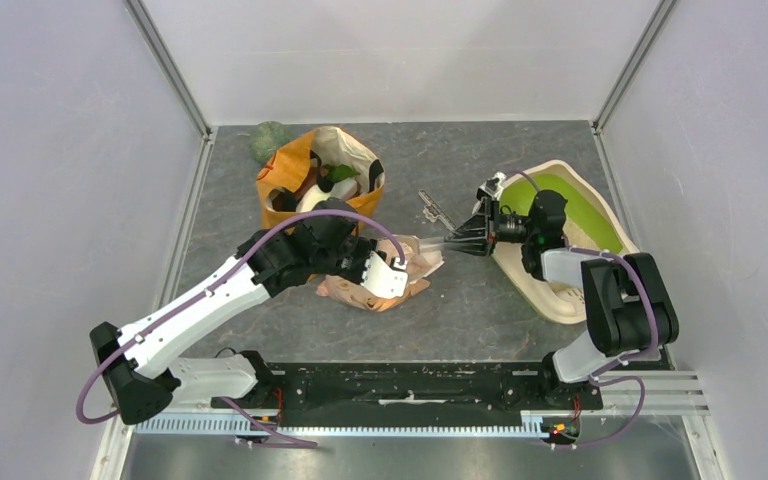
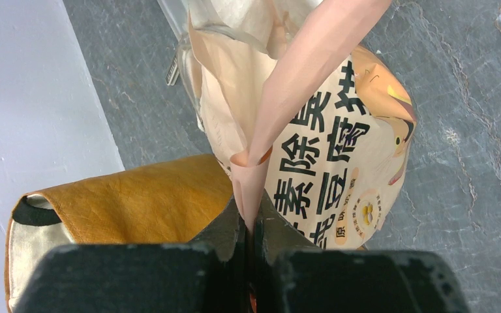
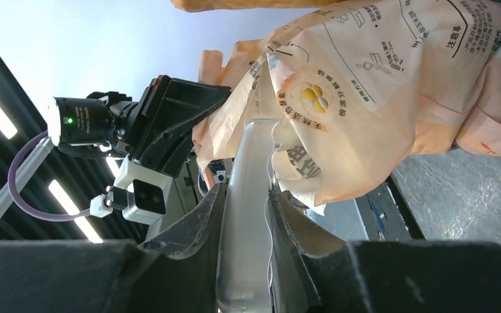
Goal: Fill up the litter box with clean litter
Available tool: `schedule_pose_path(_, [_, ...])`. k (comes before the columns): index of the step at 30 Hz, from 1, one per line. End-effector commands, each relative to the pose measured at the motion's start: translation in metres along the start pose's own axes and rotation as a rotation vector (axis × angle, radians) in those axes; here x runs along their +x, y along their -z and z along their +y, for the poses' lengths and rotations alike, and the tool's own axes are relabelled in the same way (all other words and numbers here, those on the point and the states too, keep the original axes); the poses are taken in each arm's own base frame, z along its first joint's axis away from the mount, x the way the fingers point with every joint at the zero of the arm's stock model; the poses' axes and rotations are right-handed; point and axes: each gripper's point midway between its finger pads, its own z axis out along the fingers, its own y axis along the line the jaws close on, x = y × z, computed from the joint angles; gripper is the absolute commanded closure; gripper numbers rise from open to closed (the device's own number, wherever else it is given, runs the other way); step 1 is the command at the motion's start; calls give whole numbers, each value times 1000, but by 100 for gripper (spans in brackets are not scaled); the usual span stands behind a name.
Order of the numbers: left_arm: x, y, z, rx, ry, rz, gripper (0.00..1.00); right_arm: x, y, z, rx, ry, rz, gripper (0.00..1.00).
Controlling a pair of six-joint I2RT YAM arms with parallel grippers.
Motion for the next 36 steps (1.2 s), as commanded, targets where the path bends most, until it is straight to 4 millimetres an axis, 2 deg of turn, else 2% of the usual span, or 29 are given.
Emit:
schedule_pose_path(1, [-23, 8, 17, -54, 9, -85, 98, 1, 18, 28, -46, 99, -16, 100])
schedule_pose_path(3, [-23, 8, 17, -52, 10, -89, 98, -1, 18, 22, -39, 81, -40, 100])
schedule_pose_path(5, [-23, 6, 18, -53, 6, -89, 98, 3, 17, 25, -49, 112, -17, 100])
schedule_pose_path(8, [-25, 10, 21, -60, 14, -90, 98, 4, 36, 27, -58, 119, -17, 100])
schedule_pose_path(12, [-24, 9, 19, -55, 9, -87, 98, 2, 32, 22, -56, 120, -21, 100])
schedule_pose_path(14, [-23, 8, 18, -52, 13, -81, 98, 2, 48, 22, -48, 118, -26, 100])
schedule_pose_path(21, [-22, 8, 19, -53, 10, -78, 98, -1, 63, 20, -43, 100, -50, 100])
schedule_pose_path(26, [-21, 8, 18, -50, 10, -75, 98, 1, 69, 14, -37, 94, -62, 100])
schedule_pose_path(36, [-22, 11, 18, -53, 3, -74, 98, 2, 82, 17, -22, 108, -79, 100])
